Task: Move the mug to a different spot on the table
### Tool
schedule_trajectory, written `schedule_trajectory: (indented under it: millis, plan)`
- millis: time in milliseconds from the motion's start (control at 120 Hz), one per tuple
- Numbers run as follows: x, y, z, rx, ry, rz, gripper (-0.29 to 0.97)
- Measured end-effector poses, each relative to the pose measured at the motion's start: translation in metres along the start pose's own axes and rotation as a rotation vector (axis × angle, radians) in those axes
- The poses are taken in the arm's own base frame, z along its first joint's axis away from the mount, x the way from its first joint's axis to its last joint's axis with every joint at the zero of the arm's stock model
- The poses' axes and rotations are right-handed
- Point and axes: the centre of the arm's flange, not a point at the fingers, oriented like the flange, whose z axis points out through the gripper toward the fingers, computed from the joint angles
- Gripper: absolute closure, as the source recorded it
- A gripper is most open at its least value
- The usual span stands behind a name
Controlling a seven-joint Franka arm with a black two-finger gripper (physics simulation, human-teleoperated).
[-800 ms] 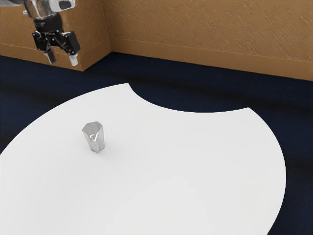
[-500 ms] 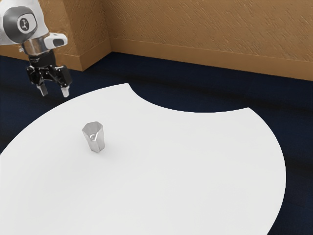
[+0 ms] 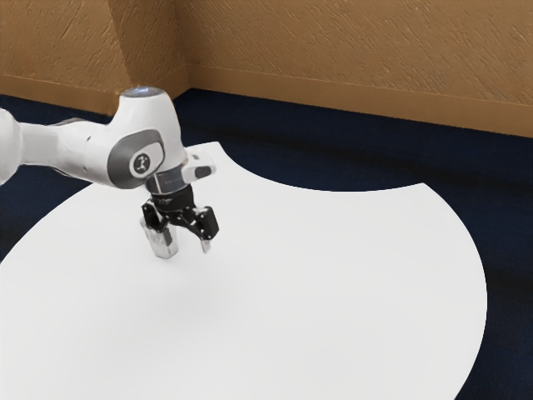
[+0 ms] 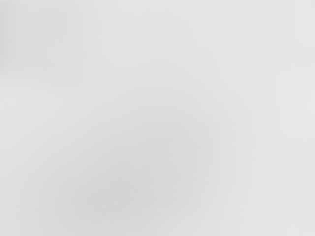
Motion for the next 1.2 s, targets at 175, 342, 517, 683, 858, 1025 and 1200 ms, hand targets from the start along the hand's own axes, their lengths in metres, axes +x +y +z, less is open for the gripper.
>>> schedule_trajectory:
  millis: [175,342,517,683,858,1025,1200]
  plan:
    - [-0.004,0.064,0.039,0.005,0.021,-0.024,0.02]
    - [0.016,-0.033,0.074,0.012,0.024,-0.322,0.02]
    - [0.017,-0.030,0.101,0.014,0.062,-0.400,0.02]
    - [0.030,-0.044,0.121,0.028,0.143,-0.449,0.02]
    - [0.041,-0.055,0.124,0.041,0.219,-0.466,0.02]
    - [0.045,-0.061,0.123,0.043,0.261,-0.478,0.05]
    - [0.046,-0.062,0.130,0.051,0.271,-0.480,0.09]
